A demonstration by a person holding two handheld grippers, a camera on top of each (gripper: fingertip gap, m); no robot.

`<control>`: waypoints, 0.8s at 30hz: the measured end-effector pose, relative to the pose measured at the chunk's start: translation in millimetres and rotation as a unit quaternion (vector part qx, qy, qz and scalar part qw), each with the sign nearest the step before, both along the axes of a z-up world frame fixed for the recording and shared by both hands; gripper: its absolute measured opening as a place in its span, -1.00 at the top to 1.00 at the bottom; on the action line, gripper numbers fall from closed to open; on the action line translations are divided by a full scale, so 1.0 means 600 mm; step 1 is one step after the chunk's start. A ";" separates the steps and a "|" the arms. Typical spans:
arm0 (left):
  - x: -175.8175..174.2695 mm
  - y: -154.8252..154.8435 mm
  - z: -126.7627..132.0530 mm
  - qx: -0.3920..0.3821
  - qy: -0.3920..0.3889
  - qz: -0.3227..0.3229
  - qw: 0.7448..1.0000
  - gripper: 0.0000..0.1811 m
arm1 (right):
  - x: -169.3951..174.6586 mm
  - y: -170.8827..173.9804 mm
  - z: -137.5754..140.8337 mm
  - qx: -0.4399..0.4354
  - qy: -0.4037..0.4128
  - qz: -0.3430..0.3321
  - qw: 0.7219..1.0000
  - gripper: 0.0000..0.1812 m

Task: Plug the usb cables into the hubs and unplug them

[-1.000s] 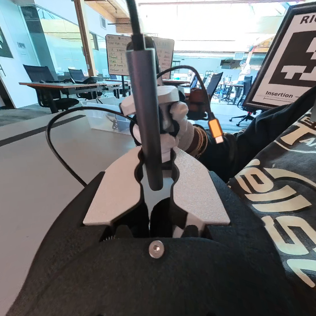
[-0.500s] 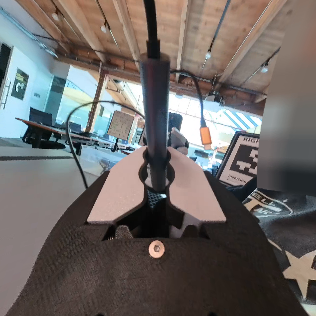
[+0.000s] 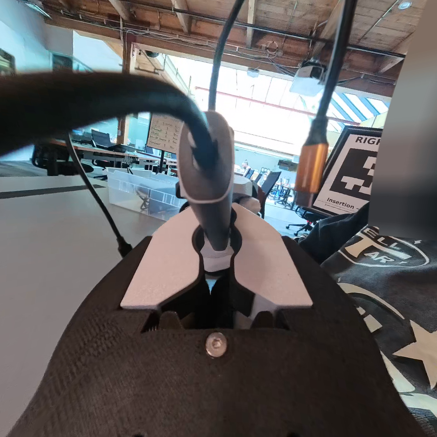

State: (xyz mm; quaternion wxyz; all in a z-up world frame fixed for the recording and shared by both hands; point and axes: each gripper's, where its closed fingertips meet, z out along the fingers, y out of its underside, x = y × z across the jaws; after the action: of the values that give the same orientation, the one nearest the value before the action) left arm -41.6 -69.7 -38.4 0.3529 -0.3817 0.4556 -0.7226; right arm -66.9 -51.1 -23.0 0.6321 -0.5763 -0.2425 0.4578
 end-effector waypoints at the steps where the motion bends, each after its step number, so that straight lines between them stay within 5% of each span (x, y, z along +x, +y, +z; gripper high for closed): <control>1: 0.000 -0.001 0.000 -0.001 0.001 -0.003 1.000 0.81 | 0.000 0.000 0.000 0.005 0.002 -0.004 1.000 0.91; 10: 0.002 -0.008 0.022 -0.080 -0.042 -0.013 0.996 0.81 | 0.009 -0.006 0.019 0.017 0.077 -0.008 0.997 0.92; 24: -0.007 -0.008 0.038 -0.138 -0.106 -0.040 0.984 0.81 | 0.007 -0.013 0.033 0.056 0.061 -0.034 0.996 0.91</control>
State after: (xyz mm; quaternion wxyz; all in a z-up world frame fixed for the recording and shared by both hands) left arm -46.0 -74.5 -15.5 0.3139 -0.3293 0.3264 -0.8285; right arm -62.5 -59.1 -3.4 0.6922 -0.5185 -0.2092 0.4563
